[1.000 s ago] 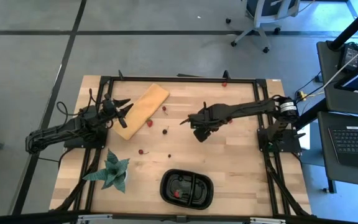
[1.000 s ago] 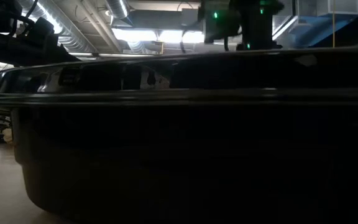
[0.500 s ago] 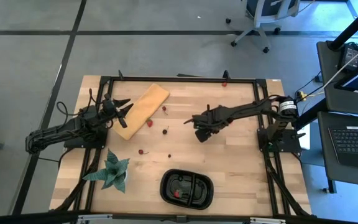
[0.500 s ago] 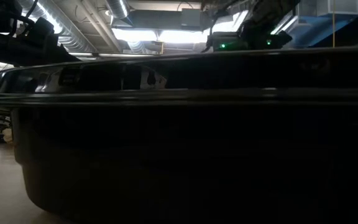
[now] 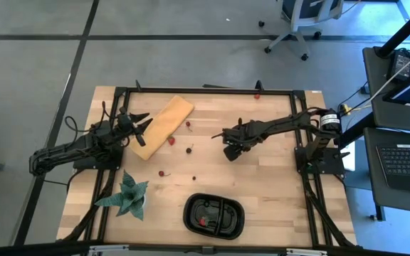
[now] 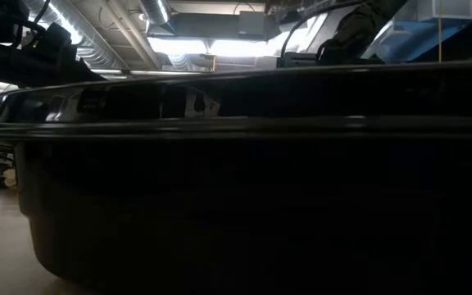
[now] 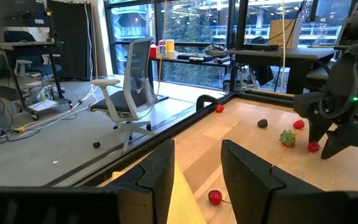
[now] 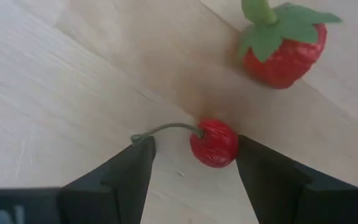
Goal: Pick and placing Produce into tupperware
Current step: Put the top right red cherry into the black container
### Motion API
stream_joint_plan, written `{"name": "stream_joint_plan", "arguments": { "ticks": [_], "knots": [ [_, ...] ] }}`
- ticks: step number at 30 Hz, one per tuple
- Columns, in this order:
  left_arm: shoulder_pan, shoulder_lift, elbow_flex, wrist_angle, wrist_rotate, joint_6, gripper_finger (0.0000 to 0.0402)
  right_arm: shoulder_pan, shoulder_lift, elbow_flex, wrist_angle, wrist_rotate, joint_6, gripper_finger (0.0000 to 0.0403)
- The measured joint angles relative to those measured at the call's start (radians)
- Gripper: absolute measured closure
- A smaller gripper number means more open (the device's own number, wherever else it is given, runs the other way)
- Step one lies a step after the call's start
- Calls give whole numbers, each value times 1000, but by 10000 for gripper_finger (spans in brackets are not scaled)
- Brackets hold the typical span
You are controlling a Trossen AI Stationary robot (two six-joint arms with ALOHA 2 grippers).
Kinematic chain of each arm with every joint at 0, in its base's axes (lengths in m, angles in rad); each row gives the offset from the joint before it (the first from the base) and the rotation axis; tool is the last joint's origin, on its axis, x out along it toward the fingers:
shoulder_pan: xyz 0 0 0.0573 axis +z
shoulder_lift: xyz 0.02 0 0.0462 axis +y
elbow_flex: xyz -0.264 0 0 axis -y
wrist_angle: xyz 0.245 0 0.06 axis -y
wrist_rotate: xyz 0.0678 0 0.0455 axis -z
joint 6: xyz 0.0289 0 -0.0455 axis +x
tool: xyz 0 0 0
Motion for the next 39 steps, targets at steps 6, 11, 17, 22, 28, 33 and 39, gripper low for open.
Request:
{"name": "stream_joint_plan", "arguments": {
  "ticks": [6,11,17,22,28,33,39],
  "knots": [
    [0,0,0,0,0,0,276,-10,0,0,5,-2,-32,173],
    [0,0,0,0,0,0,276,-10,0,0,6,3,-39,173],
    [0,0,0,0,0,1,276,-2,1,0,7,12,-33,173],
    [0,0,0,0,0,0,276,9,1,0,8,18,-19,184],
    [0,0,0,0,0,0,276,9,2,1,13,13,-7,230],
    [0,0,0,0,0,0,276,9,2,2,14,12,-7,270],
    [0,0,0,0,0,0,276,9,2,2,14,12,-9,309]
  ]
}}
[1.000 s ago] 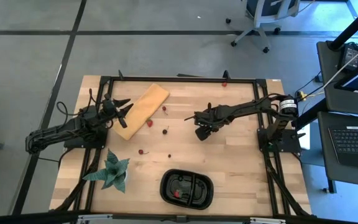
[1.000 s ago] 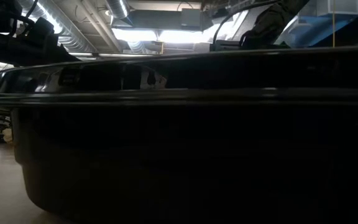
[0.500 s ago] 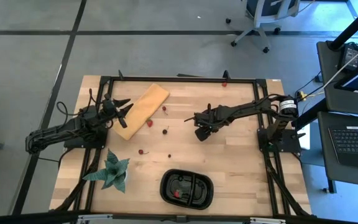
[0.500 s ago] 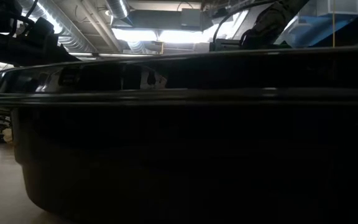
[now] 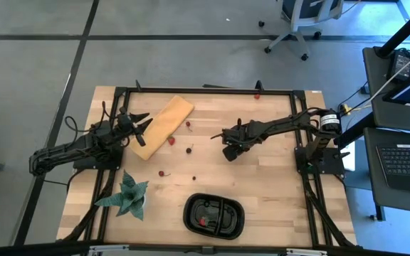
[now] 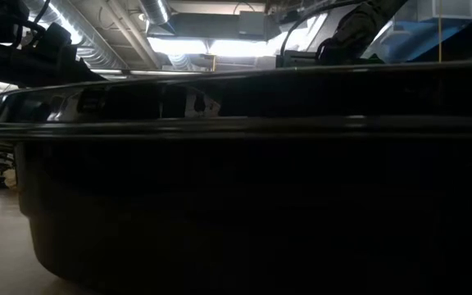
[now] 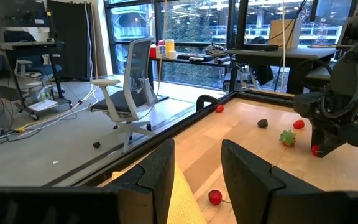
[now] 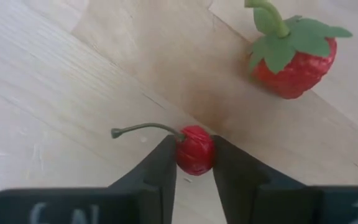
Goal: Pick and placing Produce into tupperware
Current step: Put the top right red cherry into the black container
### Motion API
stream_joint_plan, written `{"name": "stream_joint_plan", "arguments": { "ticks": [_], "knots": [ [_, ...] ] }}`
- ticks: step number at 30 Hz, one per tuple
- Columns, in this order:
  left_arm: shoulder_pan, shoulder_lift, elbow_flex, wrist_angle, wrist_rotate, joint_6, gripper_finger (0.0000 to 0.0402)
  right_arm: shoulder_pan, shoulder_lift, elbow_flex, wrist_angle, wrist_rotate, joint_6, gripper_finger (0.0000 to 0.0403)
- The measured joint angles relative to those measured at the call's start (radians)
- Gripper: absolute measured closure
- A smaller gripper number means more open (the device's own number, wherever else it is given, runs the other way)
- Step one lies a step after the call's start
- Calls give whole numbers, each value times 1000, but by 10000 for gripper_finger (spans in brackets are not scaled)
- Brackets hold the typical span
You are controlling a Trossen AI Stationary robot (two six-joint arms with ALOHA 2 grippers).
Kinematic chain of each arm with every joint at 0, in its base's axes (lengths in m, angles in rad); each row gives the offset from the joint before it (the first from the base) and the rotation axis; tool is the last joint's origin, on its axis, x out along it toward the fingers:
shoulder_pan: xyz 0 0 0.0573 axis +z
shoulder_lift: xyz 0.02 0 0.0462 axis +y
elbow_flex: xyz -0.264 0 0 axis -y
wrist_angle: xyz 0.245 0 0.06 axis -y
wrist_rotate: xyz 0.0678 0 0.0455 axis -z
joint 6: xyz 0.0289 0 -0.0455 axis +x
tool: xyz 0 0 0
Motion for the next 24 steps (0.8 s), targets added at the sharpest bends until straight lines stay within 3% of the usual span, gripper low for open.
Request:
{"name": "stream_joint_plan", "arguments": {
  "ticks": [17,24],
  "knots": [
    [0,0,0,0,0,0,276,0,0,0,-1,-1,-3,325],
    [0,0,0,0,0,0,276,0,3,89,-69,-45,-51,325]
  ]
}}
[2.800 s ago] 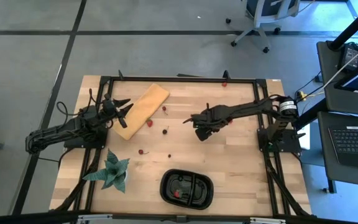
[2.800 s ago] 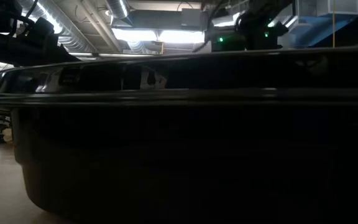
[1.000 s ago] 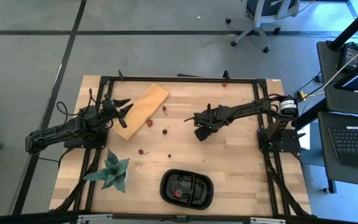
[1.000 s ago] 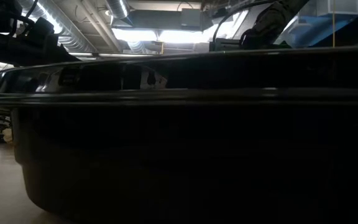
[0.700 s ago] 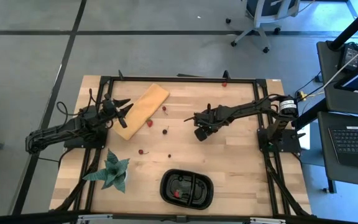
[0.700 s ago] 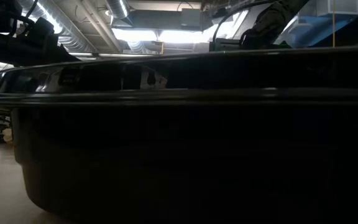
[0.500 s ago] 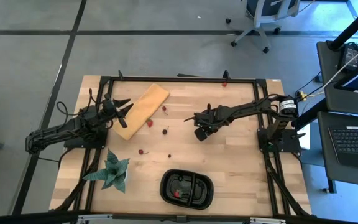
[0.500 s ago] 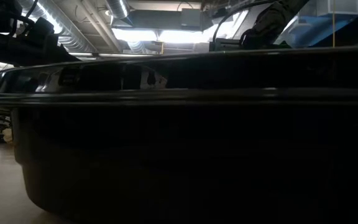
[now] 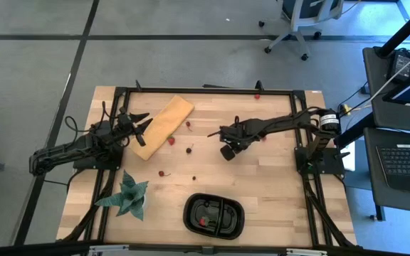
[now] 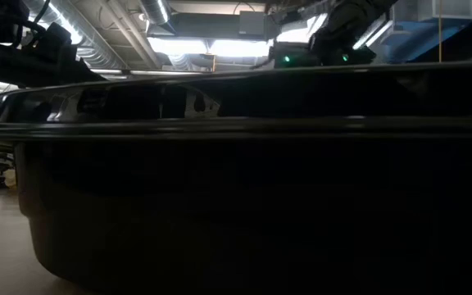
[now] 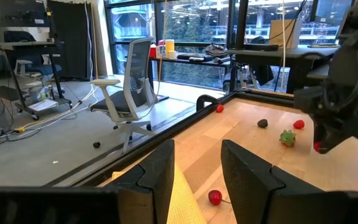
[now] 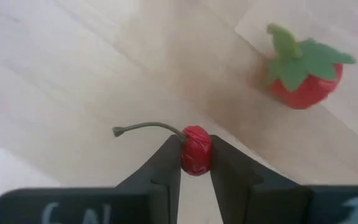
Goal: Pick and placing Produce into tupperware
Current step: Put the top right red cherry into the black container
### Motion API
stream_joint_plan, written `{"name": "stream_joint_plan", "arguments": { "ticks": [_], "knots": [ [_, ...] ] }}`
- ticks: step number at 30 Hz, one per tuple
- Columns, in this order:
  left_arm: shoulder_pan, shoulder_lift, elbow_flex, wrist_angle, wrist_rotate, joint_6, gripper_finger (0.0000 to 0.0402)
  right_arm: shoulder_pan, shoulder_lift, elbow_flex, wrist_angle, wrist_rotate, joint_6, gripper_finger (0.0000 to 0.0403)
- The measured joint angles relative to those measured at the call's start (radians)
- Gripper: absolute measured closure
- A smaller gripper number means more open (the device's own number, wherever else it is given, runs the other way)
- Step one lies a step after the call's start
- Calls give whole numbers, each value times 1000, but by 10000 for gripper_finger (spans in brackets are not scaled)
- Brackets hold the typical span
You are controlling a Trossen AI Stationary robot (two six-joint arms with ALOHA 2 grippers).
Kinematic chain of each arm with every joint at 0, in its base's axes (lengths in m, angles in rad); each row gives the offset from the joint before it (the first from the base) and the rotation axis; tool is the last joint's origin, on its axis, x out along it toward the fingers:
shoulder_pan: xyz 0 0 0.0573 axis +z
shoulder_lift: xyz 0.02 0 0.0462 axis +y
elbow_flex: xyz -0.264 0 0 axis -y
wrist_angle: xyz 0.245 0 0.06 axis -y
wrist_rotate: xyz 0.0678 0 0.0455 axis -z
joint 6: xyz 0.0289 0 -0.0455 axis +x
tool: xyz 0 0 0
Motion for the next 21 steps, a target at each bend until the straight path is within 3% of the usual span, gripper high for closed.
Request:
{"name": "stream_joint_plan", "arguments": {
  "ticks": [8,15,21],
  "knots": [
    [0,0,0,0,0,0,276,56,0,211,-104,-3,-79,325],
    [0,0,0,0,0,0,276,168,-1,396,-87,-3,-141,325],
    [0,0,0,0,0,-1,276,289,-2,466,-6,-3,-211,325]
  ]
}}
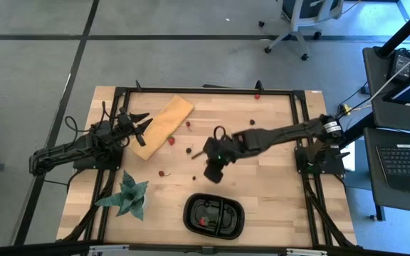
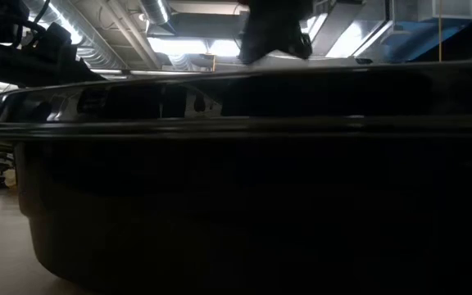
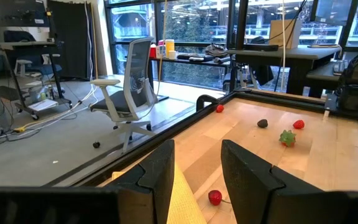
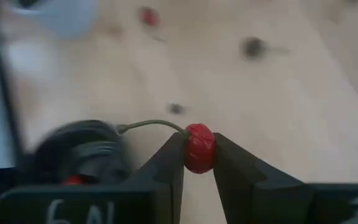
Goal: Pick and placing Produce into tupperware
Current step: Put the top right red cherry into the black container
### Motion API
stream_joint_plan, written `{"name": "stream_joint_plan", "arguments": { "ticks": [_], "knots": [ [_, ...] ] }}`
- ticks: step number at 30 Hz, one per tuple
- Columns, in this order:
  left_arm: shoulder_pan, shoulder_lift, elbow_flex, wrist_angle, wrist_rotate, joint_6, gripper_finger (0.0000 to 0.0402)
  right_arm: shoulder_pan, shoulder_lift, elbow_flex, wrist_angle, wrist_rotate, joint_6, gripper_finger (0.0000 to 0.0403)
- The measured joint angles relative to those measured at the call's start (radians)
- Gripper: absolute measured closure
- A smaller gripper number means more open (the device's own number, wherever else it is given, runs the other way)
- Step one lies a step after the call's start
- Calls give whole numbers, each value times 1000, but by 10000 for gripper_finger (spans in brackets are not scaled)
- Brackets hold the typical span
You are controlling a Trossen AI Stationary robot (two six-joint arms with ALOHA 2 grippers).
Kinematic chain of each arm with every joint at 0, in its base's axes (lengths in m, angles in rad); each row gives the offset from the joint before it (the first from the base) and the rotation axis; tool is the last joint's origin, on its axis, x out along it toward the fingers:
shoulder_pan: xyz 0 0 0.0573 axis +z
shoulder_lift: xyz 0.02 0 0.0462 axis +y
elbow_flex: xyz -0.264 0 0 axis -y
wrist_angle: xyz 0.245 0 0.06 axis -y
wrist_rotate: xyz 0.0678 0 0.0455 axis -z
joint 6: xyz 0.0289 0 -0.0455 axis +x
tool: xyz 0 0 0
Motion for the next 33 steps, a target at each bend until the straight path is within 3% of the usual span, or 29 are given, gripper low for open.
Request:
{"name": "stream_joint_plan", "arguments": {
  "ticks": [17,33],
  "knots": [
    [0,0,0,-3,0,0,276,265,35,0,211,32,56,325],
    [0,0,0,-4,0,-1,276,310,232,-1,200,37,67,325]
  ]
}}
